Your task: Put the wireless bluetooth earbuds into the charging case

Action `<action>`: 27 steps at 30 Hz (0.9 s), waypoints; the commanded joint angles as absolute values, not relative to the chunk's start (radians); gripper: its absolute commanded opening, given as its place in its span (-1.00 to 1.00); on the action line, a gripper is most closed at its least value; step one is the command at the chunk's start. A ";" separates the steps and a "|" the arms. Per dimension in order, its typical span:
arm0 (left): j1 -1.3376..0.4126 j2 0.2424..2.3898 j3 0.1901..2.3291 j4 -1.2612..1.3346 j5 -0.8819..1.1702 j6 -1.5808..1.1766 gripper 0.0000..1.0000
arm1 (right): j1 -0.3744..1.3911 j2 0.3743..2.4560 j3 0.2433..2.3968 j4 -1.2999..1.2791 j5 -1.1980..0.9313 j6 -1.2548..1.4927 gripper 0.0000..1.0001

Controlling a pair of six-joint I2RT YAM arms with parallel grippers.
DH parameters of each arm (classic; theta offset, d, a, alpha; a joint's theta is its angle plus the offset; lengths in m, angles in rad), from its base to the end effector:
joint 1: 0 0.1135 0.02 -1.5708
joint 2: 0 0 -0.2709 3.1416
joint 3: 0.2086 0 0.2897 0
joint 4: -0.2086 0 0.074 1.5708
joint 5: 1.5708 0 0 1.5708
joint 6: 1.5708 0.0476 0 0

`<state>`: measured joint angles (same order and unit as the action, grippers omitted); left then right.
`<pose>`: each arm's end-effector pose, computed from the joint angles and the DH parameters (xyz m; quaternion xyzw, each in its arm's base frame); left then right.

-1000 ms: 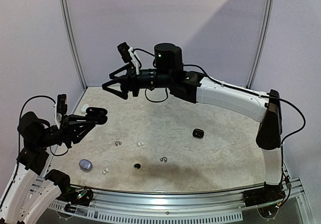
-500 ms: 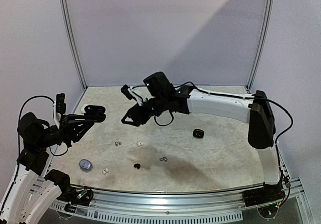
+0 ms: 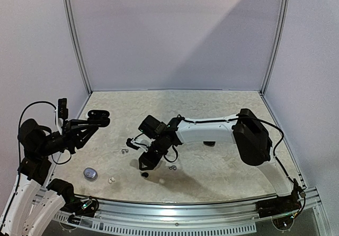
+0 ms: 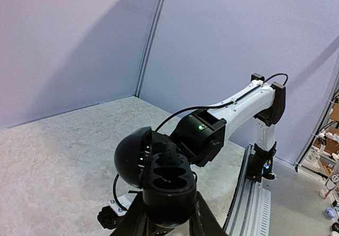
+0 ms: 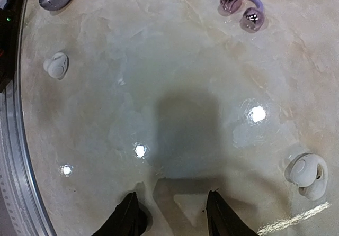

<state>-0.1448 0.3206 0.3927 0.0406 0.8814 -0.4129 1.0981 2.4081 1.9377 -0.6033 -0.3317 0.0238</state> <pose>0.1381 -0.0573 0.2909 0.2348 0.6396 -0.4589 0.5703 0.2402 0.5037 0.1153 -0.5240 0.8006 0.2646 0.1203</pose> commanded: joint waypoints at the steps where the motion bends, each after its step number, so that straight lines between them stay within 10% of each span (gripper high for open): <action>1: -0.129 0.318 0.380 0.046 0.879 -0.408 -1.00 | 1.113 2.413 1.929 -0.668 -0.313 0.011 -0.12; 27: -0.127 0.310 0.376 0.049 0.882 -0.403 -1.00 | 1.151 2.378 1.902 -0.759 -0.293 -0.020 -0.34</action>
